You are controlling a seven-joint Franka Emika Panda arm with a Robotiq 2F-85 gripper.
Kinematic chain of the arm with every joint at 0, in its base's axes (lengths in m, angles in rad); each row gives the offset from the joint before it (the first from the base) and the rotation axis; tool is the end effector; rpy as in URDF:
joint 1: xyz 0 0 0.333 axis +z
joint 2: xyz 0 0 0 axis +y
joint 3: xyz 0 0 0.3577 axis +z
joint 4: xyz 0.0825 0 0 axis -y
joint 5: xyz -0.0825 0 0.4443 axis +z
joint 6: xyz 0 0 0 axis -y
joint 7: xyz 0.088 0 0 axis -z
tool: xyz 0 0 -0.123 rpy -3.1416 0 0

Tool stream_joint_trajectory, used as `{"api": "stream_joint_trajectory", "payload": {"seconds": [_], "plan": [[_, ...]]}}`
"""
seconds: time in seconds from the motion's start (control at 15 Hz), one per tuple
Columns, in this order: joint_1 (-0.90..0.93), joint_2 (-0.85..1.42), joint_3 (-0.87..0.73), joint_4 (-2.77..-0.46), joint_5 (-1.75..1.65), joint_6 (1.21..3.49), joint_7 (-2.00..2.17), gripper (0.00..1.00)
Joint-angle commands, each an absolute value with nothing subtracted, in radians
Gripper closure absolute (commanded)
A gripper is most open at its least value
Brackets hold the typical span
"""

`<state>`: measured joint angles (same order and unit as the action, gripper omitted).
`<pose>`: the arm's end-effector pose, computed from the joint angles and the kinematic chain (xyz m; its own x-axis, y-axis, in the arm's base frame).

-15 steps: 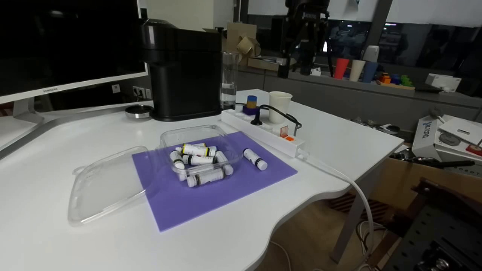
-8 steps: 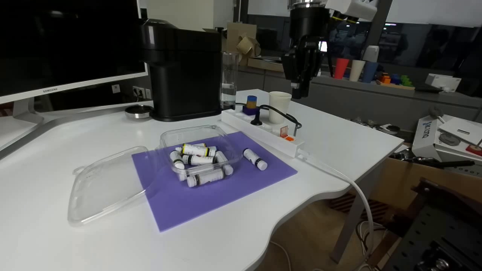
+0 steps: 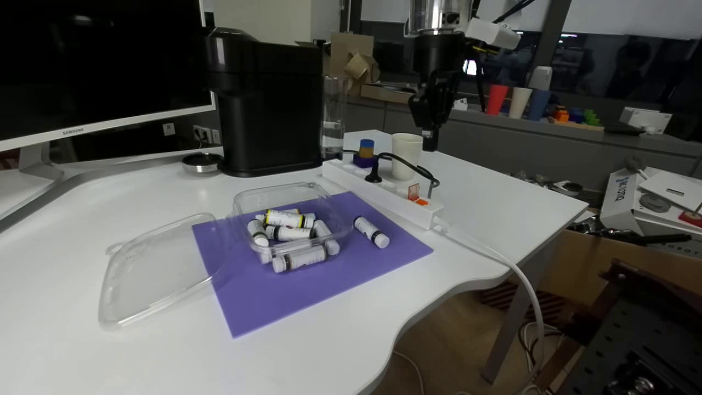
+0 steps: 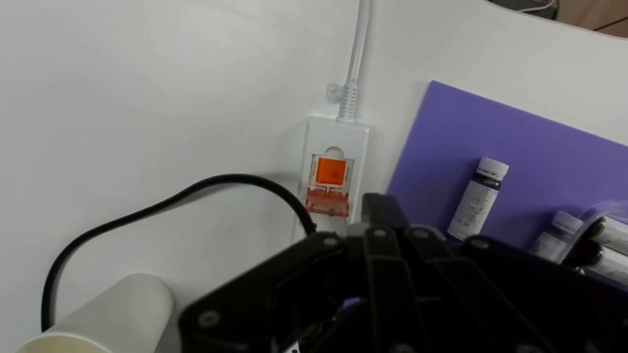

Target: Turn on the extension cable

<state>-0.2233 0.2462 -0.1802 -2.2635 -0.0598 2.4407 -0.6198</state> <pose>0.5288 -0.2284 0.2236 0.9599 0.2614 -0.1012 0.2652 -0.9639 0.0249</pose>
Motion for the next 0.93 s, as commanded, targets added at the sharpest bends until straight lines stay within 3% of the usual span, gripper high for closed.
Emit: {"api": "stream_joint_trajectory", "payload": {"seconds": [0.0, 0.87], "plan": [[-0.239, 0.245, -0.163, -2.262, -0.067, 2.438, -0.616, 1.0], [-0.278, 0.408, -0.156, -2.293, -0.076, 2.719, -0.553, 1.0]]}}
